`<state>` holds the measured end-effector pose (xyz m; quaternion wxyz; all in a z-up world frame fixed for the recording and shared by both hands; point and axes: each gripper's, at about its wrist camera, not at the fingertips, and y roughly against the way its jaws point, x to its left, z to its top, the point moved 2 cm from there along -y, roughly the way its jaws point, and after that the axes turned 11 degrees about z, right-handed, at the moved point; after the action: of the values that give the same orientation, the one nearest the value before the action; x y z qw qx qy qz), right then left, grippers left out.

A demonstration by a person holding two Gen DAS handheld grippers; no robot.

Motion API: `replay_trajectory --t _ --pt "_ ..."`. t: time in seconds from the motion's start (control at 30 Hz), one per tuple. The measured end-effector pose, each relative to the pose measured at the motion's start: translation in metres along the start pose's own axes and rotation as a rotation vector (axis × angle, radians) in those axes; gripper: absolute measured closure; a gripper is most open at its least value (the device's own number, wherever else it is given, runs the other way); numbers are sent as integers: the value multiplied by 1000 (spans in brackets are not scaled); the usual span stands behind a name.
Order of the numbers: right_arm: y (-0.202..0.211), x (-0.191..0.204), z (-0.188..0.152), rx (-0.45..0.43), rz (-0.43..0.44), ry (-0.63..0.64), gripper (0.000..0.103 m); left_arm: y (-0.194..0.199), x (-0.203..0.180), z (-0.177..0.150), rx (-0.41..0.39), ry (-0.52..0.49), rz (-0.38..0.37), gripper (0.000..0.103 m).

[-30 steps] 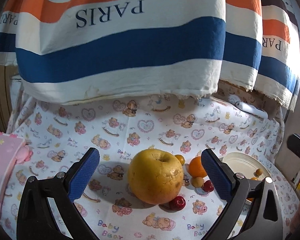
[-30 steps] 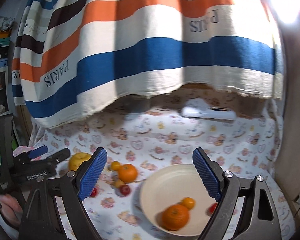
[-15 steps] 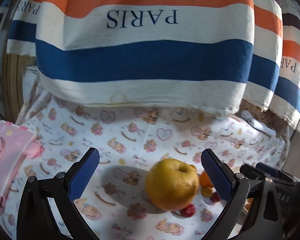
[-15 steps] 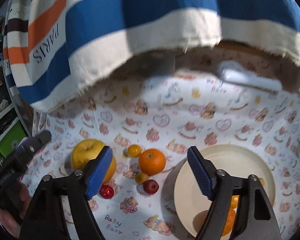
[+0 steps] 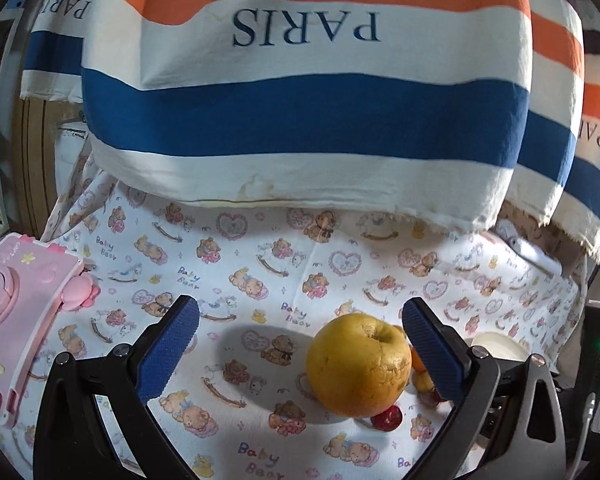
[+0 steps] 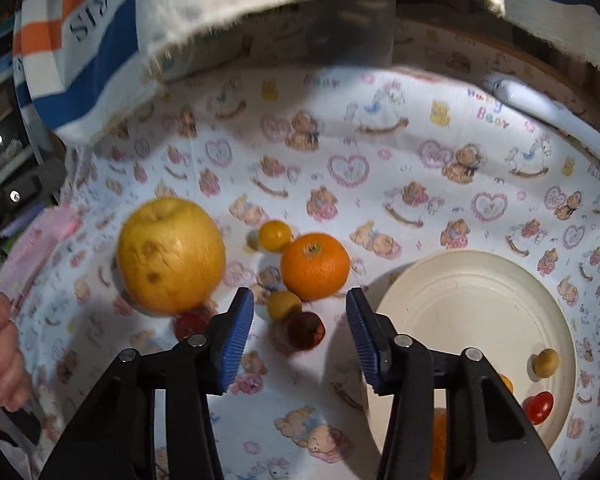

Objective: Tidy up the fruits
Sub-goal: 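Close the right tool on the dark red fruit beside the pomelo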

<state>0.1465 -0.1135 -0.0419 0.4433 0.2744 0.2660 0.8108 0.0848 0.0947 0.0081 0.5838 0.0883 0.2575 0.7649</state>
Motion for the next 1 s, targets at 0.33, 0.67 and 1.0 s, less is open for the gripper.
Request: replay_trajectory --t 0.33,0.67,1.0 --pt "-21 -6 -6 96 -14 -20 67 6 -10 -2 -10 -52 -10 2" --pt "-25 -9 -8 95 -2 -40 77 5 -7 -2 -3 -32 -50 2" --pt "-11 -6 -6 51 20 -43 77 7 -11 -3 -12 -42 -67 2"
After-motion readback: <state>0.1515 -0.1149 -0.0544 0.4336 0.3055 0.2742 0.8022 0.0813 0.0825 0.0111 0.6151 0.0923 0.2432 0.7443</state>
